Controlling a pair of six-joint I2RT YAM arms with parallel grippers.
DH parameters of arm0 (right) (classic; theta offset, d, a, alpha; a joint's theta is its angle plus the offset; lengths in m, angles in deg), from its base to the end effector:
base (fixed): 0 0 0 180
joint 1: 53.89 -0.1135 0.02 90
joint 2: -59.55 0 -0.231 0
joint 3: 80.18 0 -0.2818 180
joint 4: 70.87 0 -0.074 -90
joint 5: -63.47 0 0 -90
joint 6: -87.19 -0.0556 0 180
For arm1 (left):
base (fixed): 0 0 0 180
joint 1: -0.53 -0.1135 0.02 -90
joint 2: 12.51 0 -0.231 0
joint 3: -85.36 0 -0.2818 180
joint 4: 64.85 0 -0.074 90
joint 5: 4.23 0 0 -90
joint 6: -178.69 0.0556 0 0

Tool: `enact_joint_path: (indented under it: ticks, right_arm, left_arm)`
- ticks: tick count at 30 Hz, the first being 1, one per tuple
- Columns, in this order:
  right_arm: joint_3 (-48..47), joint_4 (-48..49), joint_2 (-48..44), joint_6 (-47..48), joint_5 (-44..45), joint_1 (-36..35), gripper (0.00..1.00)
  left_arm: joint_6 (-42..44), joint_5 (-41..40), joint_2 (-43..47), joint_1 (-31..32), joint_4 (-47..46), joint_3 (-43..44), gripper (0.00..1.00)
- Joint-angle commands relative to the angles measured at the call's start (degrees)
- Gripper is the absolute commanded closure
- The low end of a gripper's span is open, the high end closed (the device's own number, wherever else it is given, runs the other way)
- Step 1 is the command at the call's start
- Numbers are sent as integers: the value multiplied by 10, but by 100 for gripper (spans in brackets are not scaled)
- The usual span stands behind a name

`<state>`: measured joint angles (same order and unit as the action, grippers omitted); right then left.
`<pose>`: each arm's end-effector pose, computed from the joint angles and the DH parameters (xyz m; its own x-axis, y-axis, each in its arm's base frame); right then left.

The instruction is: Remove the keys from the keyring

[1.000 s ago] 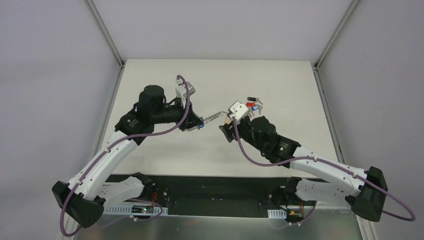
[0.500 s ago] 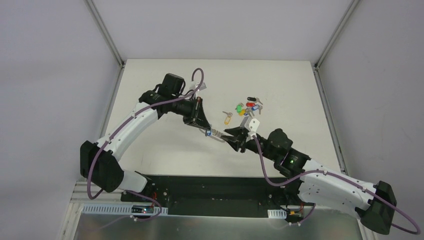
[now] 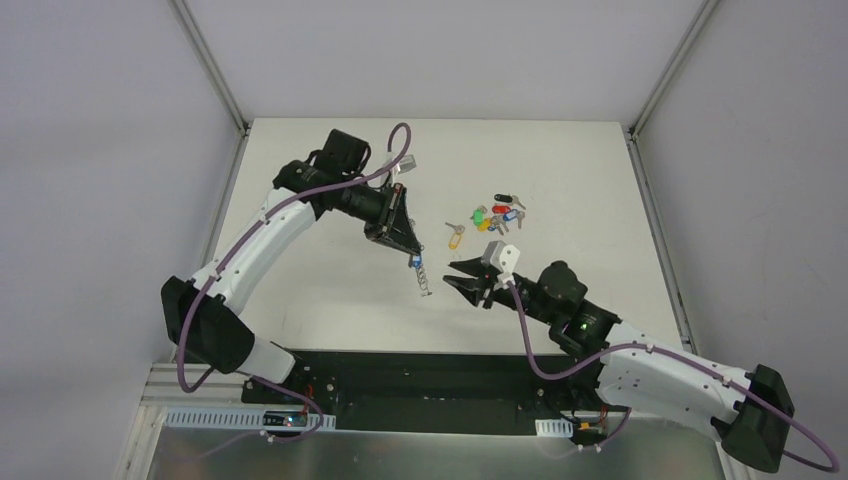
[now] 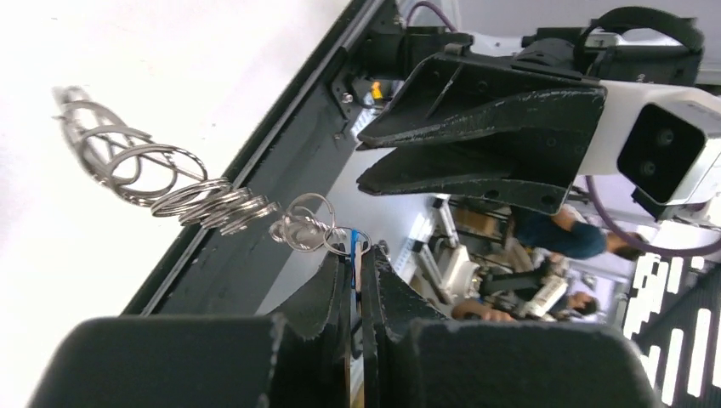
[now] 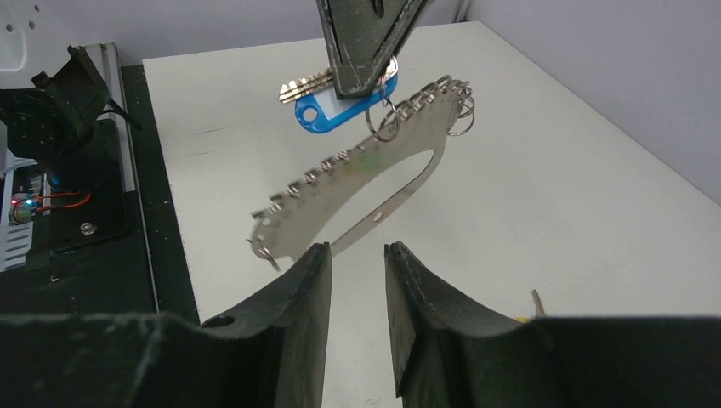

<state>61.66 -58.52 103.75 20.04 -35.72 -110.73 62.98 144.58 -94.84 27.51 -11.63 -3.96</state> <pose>0.1363 0.2248 0.2591 0.4100 -0.0733 -0.9091 -0.8182 0.4109 -0.4021 0.2822 -0.1970 0.3108 -0.9028 0.2075 -0.3767 0.4257 0.3069 -0.8512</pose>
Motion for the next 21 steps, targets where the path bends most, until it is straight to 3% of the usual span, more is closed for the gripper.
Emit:
enact_joint_path:
  ticks: [1, 4, 12, 18, 21]
  right_arm:
    - [-40, 7, 0, 22, 16, 16, 65]
    - [-49, 12, 13, 20, 5, 32, 65]
    - [-38, 94, 50, -5, -26, 55, 65]
    - [-21, 188, 80, -6, -76, 56, 65]
    - [-18, 232, 92, -15, -101, 56, 65]
  left_arm:
    - [156, -122, -36, 21, 215, 136, 100]
    - [213, -275, -77, 70, 299, 203, 100]
    - [325, -566, -65, 156, 303, 270, 100]
    - [388, -622, -53, 202, 292, 290, 100]
    - [390, -604, -48, 206, 282, 288, 100]
